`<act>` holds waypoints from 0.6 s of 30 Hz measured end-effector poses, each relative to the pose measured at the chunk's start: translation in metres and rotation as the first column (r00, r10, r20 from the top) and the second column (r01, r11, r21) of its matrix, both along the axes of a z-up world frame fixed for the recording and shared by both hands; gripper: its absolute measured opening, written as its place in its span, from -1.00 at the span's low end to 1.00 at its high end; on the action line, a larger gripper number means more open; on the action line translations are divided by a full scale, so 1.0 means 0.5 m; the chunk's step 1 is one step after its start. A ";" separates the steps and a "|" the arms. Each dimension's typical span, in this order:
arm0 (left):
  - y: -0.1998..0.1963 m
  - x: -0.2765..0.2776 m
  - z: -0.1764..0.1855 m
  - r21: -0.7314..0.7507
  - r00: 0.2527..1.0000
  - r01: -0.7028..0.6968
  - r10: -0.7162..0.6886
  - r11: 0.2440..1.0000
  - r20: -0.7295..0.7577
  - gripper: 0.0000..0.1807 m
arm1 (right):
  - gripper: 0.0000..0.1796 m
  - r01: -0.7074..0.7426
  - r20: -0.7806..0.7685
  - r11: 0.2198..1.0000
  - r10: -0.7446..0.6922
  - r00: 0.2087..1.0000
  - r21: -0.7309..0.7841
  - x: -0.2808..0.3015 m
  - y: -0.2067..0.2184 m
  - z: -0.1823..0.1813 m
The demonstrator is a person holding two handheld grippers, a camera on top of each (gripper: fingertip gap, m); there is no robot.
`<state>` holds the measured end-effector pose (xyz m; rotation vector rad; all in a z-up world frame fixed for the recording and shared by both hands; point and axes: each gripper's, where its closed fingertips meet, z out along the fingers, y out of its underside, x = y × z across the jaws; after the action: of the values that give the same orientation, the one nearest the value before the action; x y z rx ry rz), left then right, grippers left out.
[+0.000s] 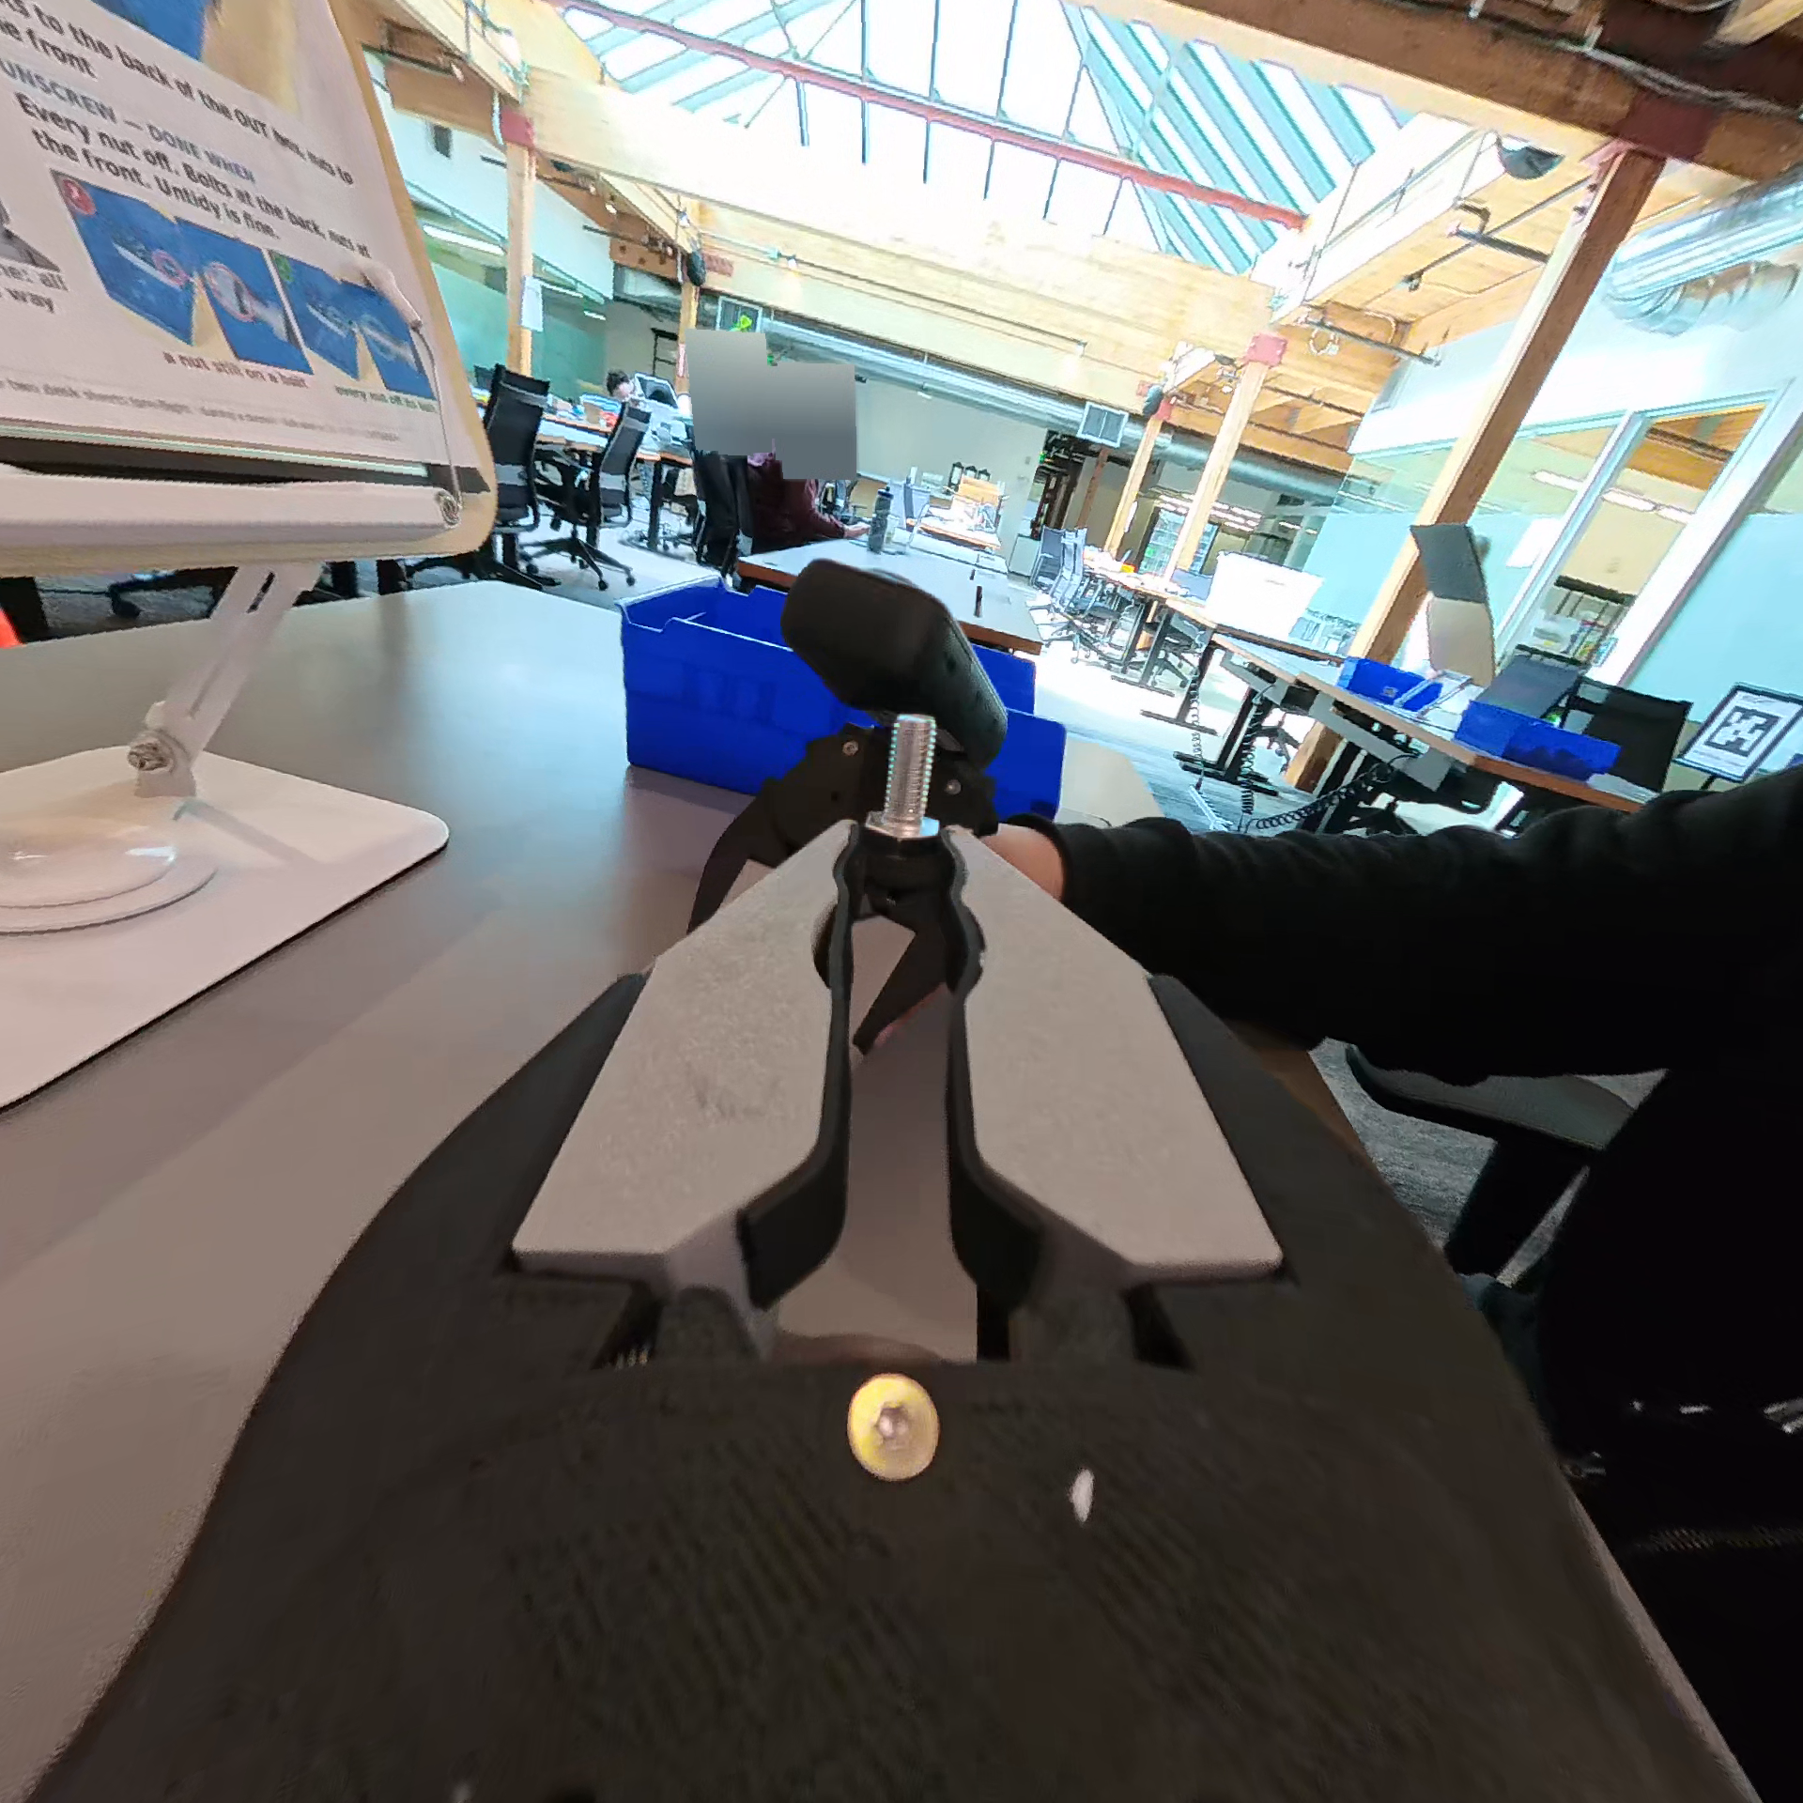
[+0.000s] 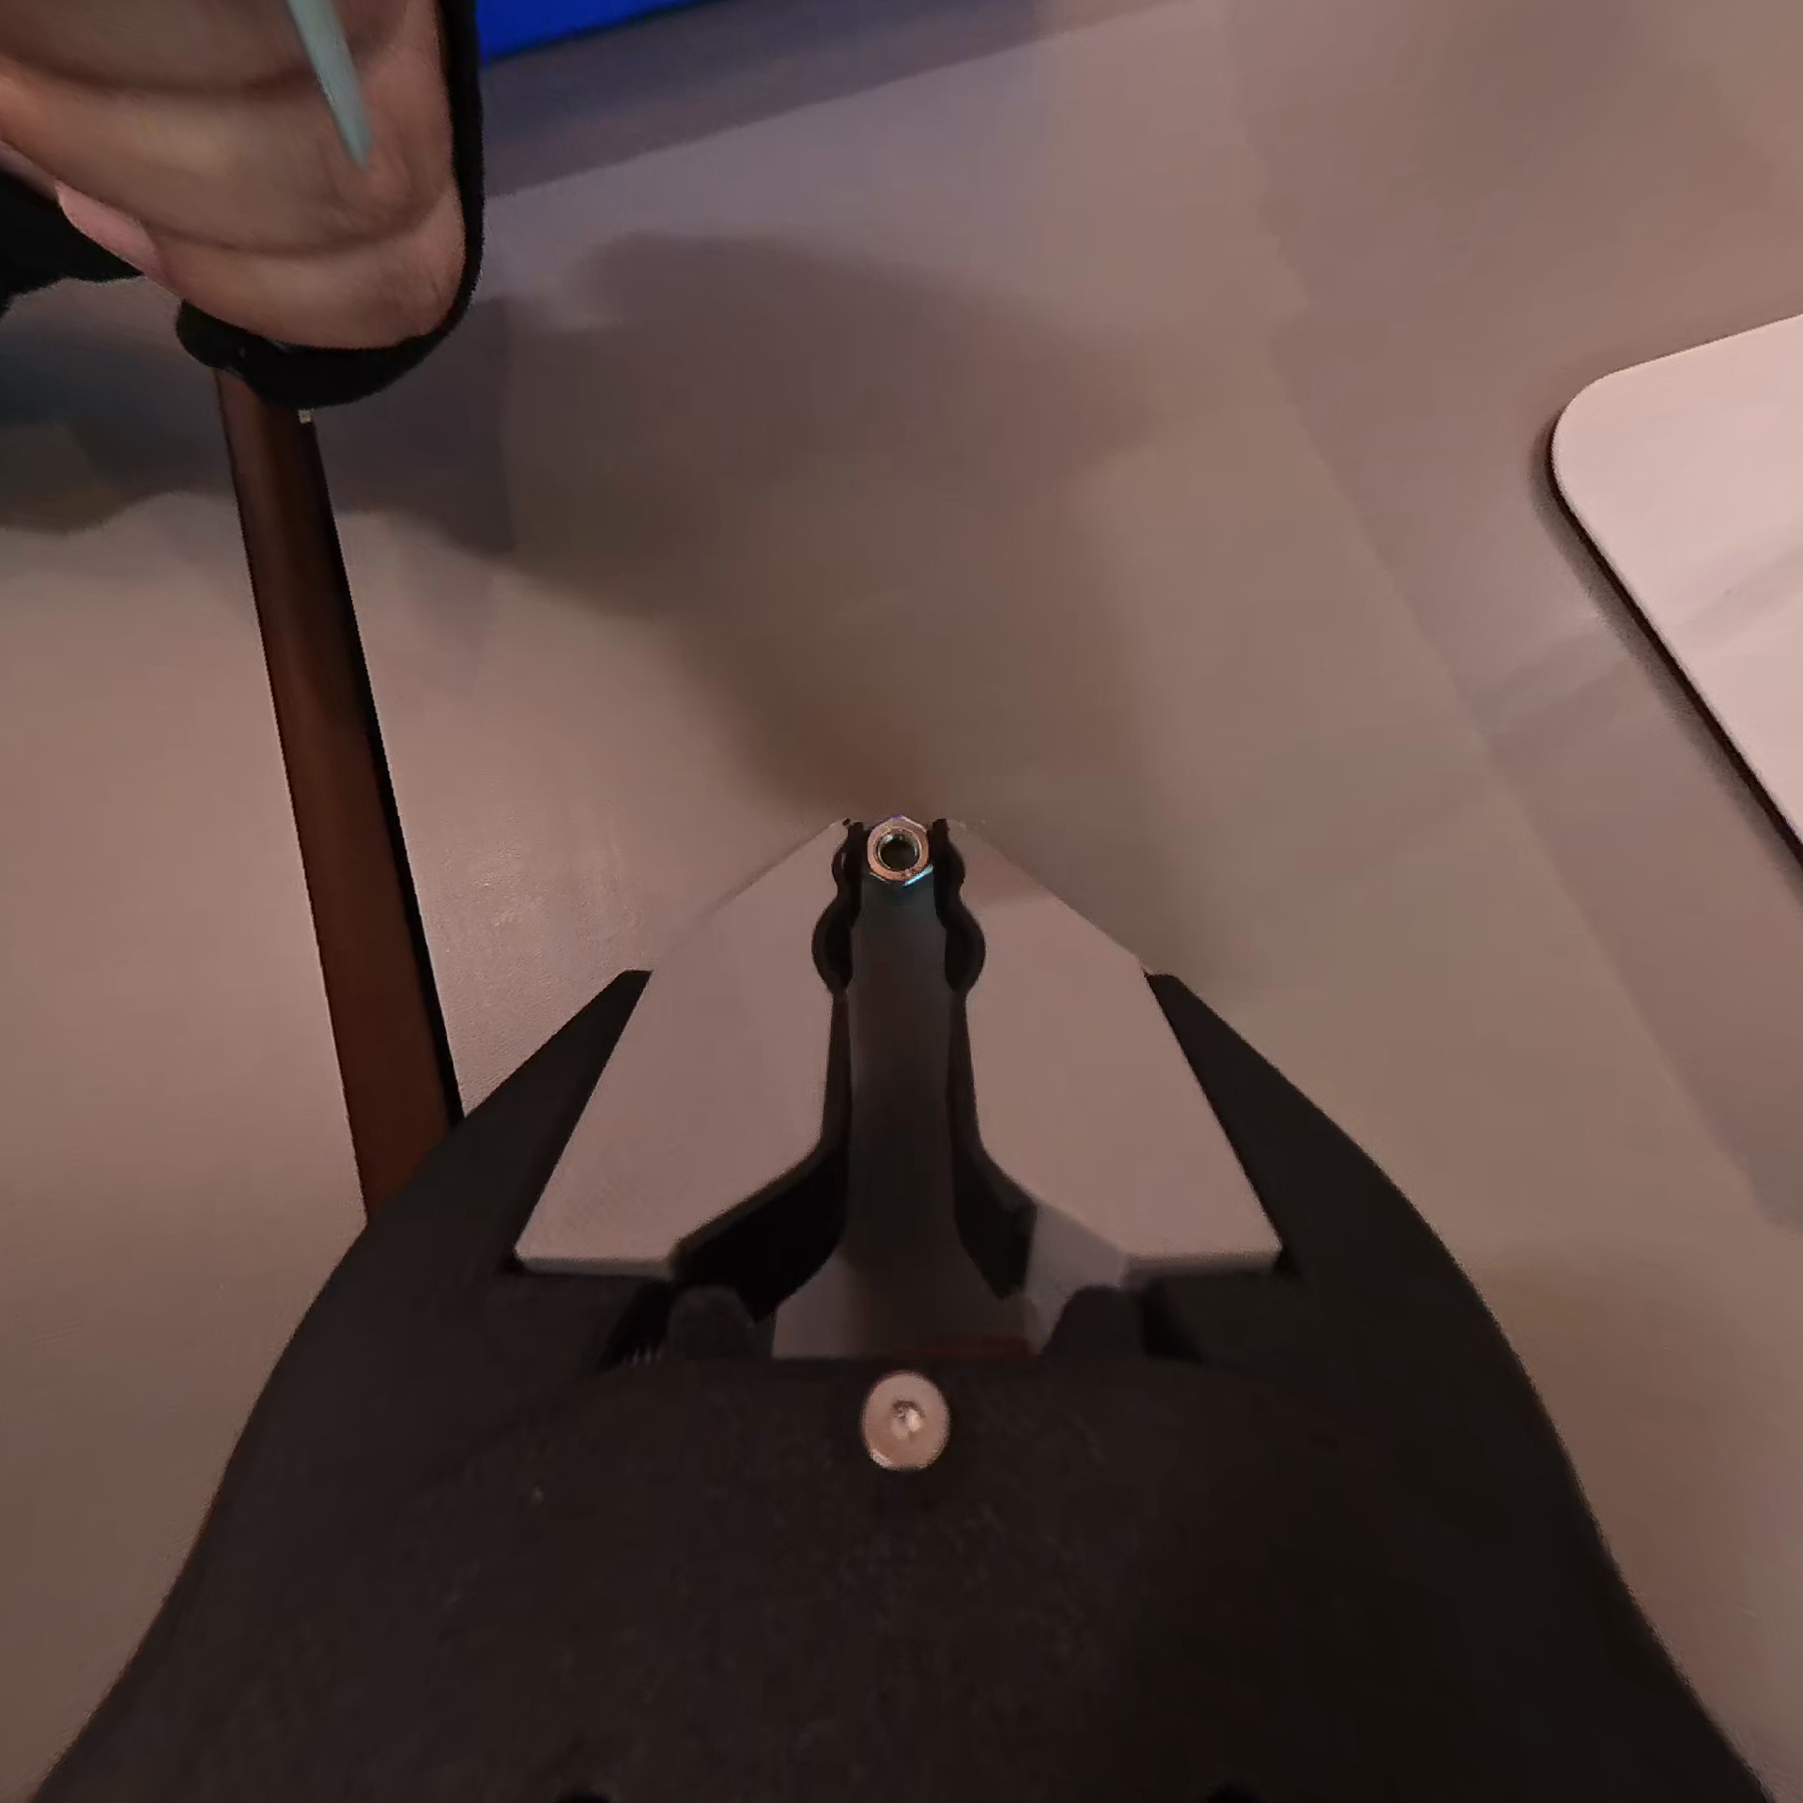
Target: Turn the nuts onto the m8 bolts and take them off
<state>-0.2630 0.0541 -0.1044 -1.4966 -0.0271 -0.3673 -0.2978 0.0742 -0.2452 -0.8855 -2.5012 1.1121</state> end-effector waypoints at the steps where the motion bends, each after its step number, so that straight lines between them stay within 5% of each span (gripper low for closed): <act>1: 0.000 0.002 -0.004 -0.005 1.000 0.014 -0.014 1.000 0.003 -0.87 | -0.88 -0.006 0.010 1.000 0.006 1.000 -0.010 0.002 0.000 0.000; 6: 0.003 0.004 -0.033 -0.055 0.999 0.042 -0.041 0.998 0.014 -0.87 | -0.88 0.002 0.036 0.984 0.004 0.999 -0.180 0.010 0.018 0.047; 12: 0.016 0.003 -0.064 -0.116 0.991 0.078 -0.064 0.990 0.115 -0.87 | -0.88 -0.093 -0.040 0.891 0.084 0.996 -0.445 0.037 0.029 0.219; 18: 0.015 0.002 -0.055 -0.090 0.978 0.101 -0.082 0.991 0.191 -0.87 | -0.88 -0.238 -0.028 0.868 0.251 0.967 -0.436 0.032 -0.012 0.314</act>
<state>-0.2620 0.0615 -0.1317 -1.5607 -0.1279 -0.5880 -0.2819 0.0681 -0.0884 -0.6946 -2.4774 1.8099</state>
